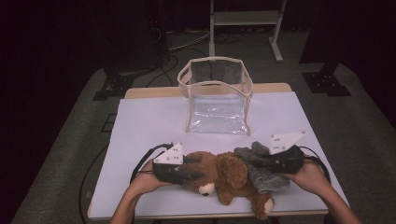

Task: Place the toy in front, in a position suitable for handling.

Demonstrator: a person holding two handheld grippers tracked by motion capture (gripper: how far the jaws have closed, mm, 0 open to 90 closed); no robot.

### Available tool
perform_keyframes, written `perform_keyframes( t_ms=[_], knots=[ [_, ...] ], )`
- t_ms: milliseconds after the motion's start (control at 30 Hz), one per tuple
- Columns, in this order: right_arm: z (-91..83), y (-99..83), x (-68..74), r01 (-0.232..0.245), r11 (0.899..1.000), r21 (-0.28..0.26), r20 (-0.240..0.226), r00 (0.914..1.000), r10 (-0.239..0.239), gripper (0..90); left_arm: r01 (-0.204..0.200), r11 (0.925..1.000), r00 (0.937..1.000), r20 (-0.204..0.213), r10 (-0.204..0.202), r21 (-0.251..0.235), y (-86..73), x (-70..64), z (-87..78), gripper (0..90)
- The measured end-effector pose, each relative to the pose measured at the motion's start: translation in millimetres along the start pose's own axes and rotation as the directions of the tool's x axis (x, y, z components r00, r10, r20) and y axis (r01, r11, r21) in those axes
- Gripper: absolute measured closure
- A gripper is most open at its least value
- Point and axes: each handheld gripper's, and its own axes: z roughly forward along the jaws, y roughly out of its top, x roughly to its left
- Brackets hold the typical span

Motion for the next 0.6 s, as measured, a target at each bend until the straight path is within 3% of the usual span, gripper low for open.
perform_keyframes(
  t_ms=[133,200,300,467,567,600],
  knots=[
    [-21.2,-36.2,-3.4,-0.095,0.995,0.007,0.021,0.9952,0.095,80.4,0.003,1.0,1.0,-0.001,-0.003,0.0,1.6,-0.4,0.9,56.6],
    [-27.4,-42.7,-4.9,-0.113,0.994,-0.004,0.025,0.9932,0.114,80.3,0.003,1.0,1.0,-0.002,-0.003,0.0,2.2,-0.2,1.4,56.5],
    [-34.8,-35.6,-4.4,-0.102,0.994,-0.038,0.038,0.9939,0.104,80.2,0.004,1.0,1.0,-0.001,-0.004,0.002,2.0,0.7,1.3,56.4],
    [-31.3,-8.7,2.6,-0.037,0.996,-0.077,0.021,0.999,0.039,80.2,0.014,0.9999,0.9999,0.002,-0.014,-0.006,0.4,1.0,0.8,56.2],
    [-26.3,-6.6,6.3,-0.018,0.997,-0.071,0.013,0.9997,0.019,80.1,0.014,0.9999,0.9999,0.001,-0.014,-0.005,-0.7,1.6,-0.2,56.1],
    [-20.6,-14.2,10.4,-0.021,0.998,-0.059,0.002,0.9998,0.022,80.1,0.022,0.9997,0.9998,0.002,-0.022,-0.012,-1.4,1.5,-0.2,56.1]
  ],
)
